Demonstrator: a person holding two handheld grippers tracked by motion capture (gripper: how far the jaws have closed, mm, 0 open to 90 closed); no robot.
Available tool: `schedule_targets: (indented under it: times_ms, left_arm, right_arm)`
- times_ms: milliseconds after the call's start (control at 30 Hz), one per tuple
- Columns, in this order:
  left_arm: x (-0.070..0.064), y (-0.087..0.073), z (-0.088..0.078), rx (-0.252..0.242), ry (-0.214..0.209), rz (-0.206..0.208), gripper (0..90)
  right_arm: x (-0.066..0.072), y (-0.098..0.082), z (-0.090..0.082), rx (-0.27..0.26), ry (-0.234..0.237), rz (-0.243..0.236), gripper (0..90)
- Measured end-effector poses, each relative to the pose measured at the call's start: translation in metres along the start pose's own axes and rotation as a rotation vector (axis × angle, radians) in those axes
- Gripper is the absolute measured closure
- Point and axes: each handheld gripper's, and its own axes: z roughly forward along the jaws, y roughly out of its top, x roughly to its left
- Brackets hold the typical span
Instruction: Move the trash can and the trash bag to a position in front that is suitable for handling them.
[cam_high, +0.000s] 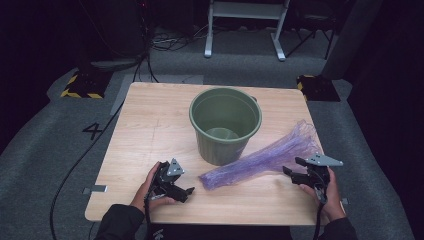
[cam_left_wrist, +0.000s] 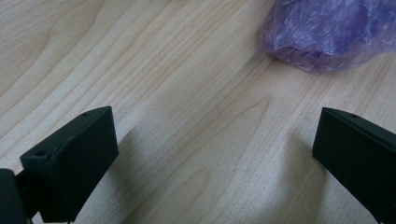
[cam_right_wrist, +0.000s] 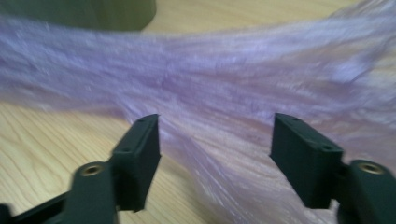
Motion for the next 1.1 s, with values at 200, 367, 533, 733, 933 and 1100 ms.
schedule_targets:
  times_ms: [200, 367, 533, 733, 933, 1100]
  left_arm:
    - [0.0, 0.001, 0.001, -0.001, 0.006, -0.001, 0.0]
    - [0.0, 0.001, 0.001, 0.0, 0.008, -0.004, 0.0]
    - [-0.001, 0.004, 0.004, -0.002, 0.009, -0.004, 0.0]
    - [-0.002, 0.01, 0.009, 0.002, 0.003, -0.002, 0.0]
    - [-0.003, 0.017, 0.015, 0.002, -0.004, 0.004, 0.0]
    - [-0.003, 0.021, 0.02, -0.001, -0.013, 0.013, 0.0]
  right_arm:
    - [0.016, 0.011, -0.003, -0.045, 0.076, -0.018, 24.7]
    - [0.034, 0.023, 0.005, -0.045, 0.11, -0.055, 21.5]
    - [0.056, 0.032, 0.025, -0.023, 0.174, -0.092, 17.7]
    - [0.068, 0.038, 0.051, 0.028, 0.228, -0.169, 21.7]
    - [0.063, 0.037, 0.072, 0.058, 0.227, -0.164, 22.6]
    - [0.059, 0.034, 0.085, 0.109, 0.223, -0.152, 28.8]
